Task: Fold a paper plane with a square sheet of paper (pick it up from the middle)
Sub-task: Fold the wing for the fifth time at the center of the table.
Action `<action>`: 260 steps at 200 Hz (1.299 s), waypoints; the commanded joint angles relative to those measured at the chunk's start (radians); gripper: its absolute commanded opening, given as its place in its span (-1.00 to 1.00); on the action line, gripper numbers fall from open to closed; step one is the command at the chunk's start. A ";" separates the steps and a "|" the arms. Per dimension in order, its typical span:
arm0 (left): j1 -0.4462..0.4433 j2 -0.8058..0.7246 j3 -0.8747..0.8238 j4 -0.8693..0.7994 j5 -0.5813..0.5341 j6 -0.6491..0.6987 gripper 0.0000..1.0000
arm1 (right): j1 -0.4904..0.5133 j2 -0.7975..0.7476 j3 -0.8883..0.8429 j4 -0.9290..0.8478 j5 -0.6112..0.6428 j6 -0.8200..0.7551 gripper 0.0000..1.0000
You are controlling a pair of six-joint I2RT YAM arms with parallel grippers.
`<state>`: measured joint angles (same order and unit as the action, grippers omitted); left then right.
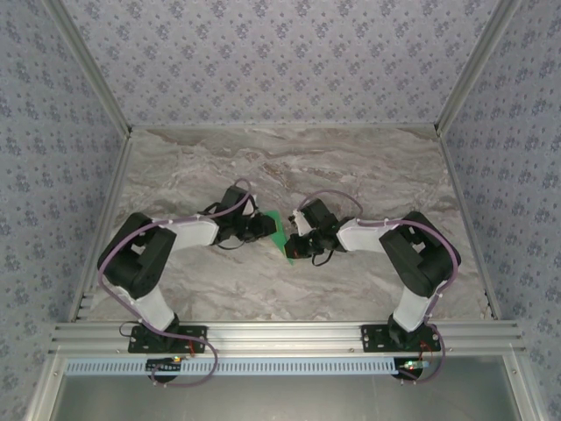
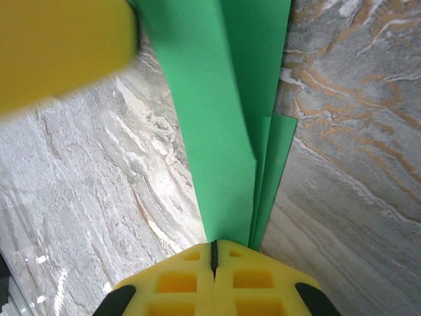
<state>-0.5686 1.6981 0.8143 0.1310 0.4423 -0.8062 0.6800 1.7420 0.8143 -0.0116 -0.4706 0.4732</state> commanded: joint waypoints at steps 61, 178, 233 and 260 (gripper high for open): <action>0.017 0.025 -0.006 0.098 0.071 0.057 -0.35 | 0.000 0.072 -0.031 -0.149 0.008 -0.030 -1.00; 0.058 0.125 0.018 0.058 -0.037 0.107 -0.38 | 0.001 0.090 -0.048 -0.183 0.016 -0.041 -1.00; 0.182 0.167 0.075 -0.061 -0.070 0.211 -0.40 | 0.002 0.093 -0.072 -0.203 0.020 -0.052 -1.00; 0.263 0.193 0.119 -0.101 -0.052 0.248 -0.41 | 0.002 0.093 -0.074 -0.200 0.019 -0.050 -1.00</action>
<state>-0.4042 1.8416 0.8993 0.1158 0.5110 -0.6529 0.6697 1.7561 0.8139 -0.0116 -0.4976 0.4461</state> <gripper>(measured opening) 0.298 0.065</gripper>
